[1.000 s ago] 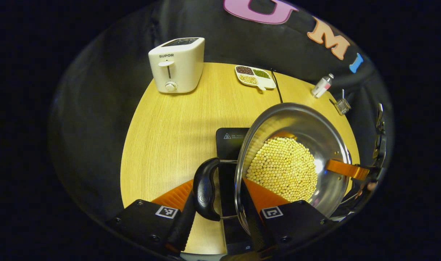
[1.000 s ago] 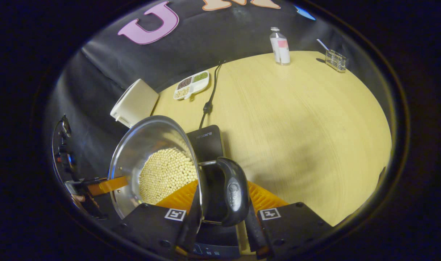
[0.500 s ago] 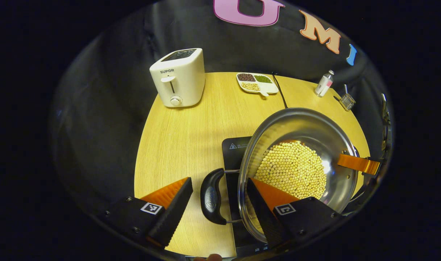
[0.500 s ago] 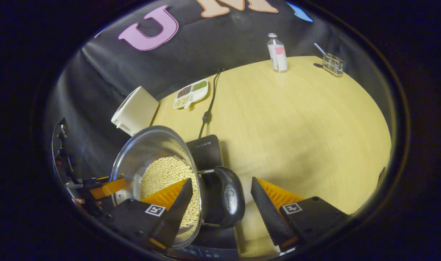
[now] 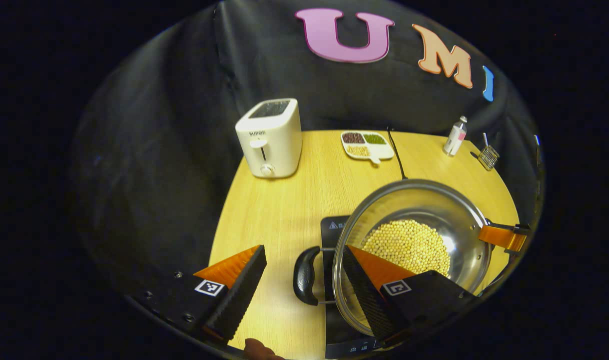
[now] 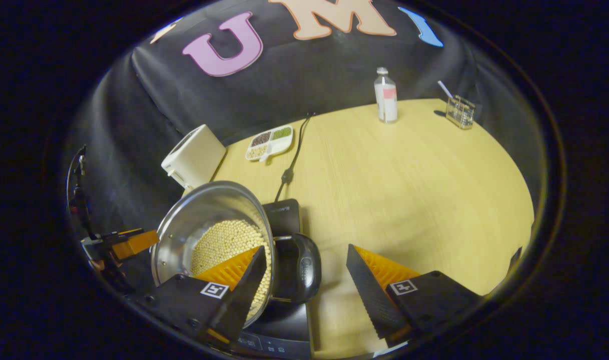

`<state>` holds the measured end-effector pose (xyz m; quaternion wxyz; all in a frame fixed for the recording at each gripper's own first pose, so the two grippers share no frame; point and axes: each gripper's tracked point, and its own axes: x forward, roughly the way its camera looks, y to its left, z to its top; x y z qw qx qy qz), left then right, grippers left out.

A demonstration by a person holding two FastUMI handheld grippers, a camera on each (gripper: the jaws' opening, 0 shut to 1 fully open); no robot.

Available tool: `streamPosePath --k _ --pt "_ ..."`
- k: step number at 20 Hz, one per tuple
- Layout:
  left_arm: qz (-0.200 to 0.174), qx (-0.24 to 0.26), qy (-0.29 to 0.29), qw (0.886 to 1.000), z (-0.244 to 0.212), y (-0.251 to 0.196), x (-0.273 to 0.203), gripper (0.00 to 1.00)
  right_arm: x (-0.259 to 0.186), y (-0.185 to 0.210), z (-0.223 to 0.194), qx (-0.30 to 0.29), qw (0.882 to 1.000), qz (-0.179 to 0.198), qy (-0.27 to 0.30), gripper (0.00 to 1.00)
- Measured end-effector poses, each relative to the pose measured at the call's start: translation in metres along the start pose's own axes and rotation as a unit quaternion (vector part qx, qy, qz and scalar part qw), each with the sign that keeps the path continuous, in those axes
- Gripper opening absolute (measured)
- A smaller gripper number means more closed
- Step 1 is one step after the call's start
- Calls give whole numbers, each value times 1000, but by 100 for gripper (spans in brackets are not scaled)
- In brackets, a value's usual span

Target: First push the handle of the pot to place it horizontally, then grasp the pot with both hands and set it on the induction cooktop.

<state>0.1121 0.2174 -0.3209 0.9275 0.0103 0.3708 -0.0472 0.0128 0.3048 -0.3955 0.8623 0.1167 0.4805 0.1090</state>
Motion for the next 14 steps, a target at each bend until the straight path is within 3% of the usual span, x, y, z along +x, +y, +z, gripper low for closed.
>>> streamPosePath --k 2,3,4,5,6,7,11,12,13,14 --pt "14 7 -42 999 21 1 -14 99 -13 -3 24 -22 999 -3 -37 94" --pt "20 8 -60 998 32 1 -22 99 -21 -4 36 -35 998 -6 -56 100" --pt "26 8 -75 997 42 1 -30 98 -30 -4 48 -48 996 -10 -75 94" --pt "30 7 -92 995 52 -2 -40 97 -39 -3 63 -61 993 -11 -96 100" --pt "34 5 -109 993 65 -5 -49 96 -48 -2 78 -73 990 -13 -117 100" --pt "36 3 -129 991 79 -9 -59 96 -59 -1 93 -83 987 -15 -138 94" --pt "43 -13 -198 979 133 -30 -100 96 -109 3 155 -106 968 -22 -225 94" --pt "50 -13 -219 974 149 -34 -113 96 -126 3 172 -105 963 -22 -248 100" --pt "60 -10 -236 970 163 -38 -127 96 -142 2 189 -103 958 -19 -267 94" --pt "65 -8 -250 966 177 -44 -141 95 -152 3 203 -101 954 -17 -282 94"
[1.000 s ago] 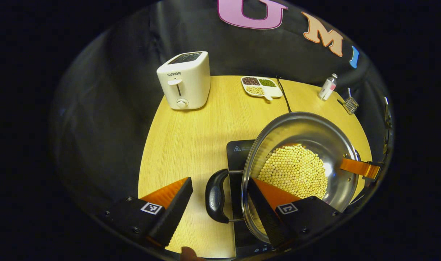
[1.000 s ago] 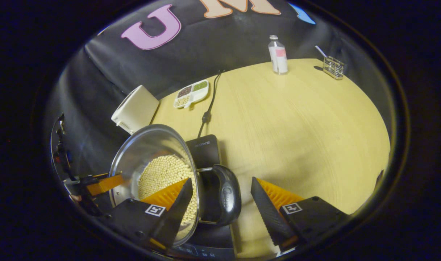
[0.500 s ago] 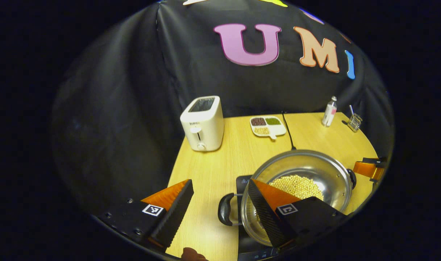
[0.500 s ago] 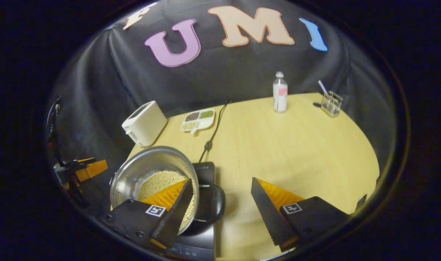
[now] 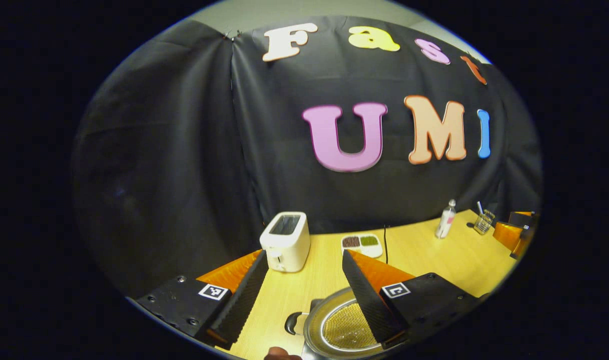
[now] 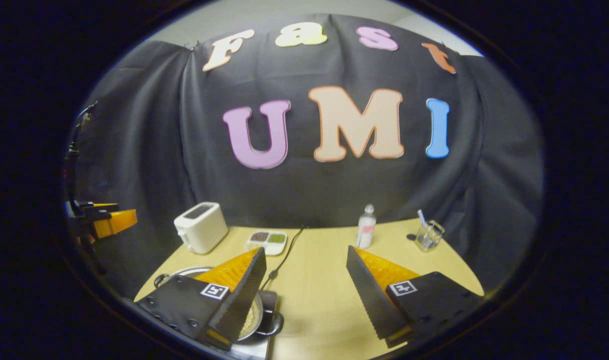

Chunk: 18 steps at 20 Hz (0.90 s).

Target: First push the handle of the pot to place it horizontally, then grasp the pot with both hands and set it on the induction cooktop.

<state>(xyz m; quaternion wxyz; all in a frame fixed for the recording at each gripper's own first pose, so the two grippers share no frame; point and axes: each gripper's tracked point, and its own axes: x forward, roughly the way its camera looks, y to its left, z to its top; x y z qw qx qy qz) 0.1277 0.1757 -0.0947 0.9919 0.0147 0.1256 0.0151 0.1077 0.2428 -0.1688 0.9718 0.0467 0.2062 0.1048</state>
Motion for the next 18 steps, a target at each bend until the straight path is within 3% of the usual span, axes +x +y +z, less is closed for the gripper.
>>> streamPosePath --k 6,7,8,9,18 --pt "-7 -34 -57 998 79 -53 -43 96 -42 -44 111 9 995 -5 -98 93" --pt "-5 -34 -68 997 89 -62 -50 96 -49 -52 123 12 994 -5 -110 100" --pt "-3 -29 -80 996 98 -69 -56 95 -58 -59 133 13 992 -6 -121 100" --pt "-1 -24 -89 996 105 -76 -63 96 -66 -67 143 11 991 -10 -132 93" --pt "7 -31 -115 993 130 -145 -104 96 -107 -112 176 -28 984 -1 -177 93"
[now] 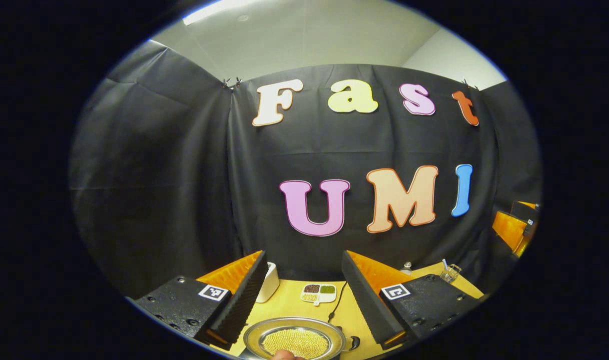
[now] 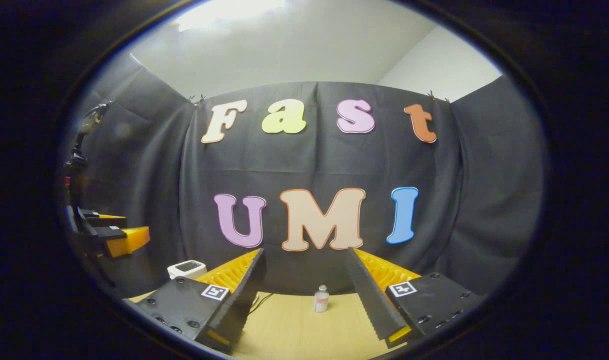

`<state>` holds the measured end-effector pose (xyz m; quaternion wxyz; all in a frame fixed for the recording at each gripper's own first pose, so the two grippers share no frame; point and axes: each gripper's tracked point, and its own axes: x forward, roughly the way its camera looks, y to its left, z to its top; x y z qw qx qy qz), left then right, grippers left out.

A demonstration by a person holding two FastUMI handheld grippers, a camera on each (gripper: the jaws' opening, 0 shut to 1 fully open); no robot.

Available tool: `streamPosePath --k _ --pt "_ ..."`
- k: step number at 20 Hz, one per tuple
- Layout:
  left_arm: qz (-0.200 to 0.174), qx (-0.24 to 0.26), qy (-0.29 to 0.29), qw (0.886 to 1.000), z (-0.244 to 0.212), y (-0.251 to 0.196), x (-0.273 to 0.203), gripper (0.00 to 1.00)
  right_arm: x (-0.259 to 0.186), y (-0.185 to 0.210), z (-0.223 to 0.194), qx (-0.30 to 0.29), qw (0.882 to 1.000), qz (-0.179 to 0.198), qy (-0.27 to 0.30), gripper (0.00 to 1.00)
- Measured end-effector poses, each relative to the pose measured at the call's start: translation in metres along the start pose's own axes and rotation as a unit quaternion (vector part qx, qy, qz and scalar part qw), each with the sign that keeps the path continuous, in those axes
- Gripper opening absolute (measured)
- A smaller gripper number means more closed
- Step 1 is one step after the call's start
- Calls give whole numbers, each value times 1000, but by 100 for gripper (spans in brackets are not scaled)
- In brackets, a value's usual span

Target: First push the handle of the pot to place it horizontally, then grasp the pot with both hands and set it on the induction cooktop.

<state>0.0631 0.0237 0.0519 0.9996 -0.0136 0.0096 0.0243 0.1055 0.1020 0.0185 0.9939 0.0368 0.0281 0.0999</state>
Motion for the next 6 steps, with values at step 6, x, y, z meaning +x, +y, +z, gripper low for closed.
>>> streamPosePath --k 6 --pt "12 1 0 1000 3 -43 -16 95 -10 -40 8 10 1000 14 -5 93"
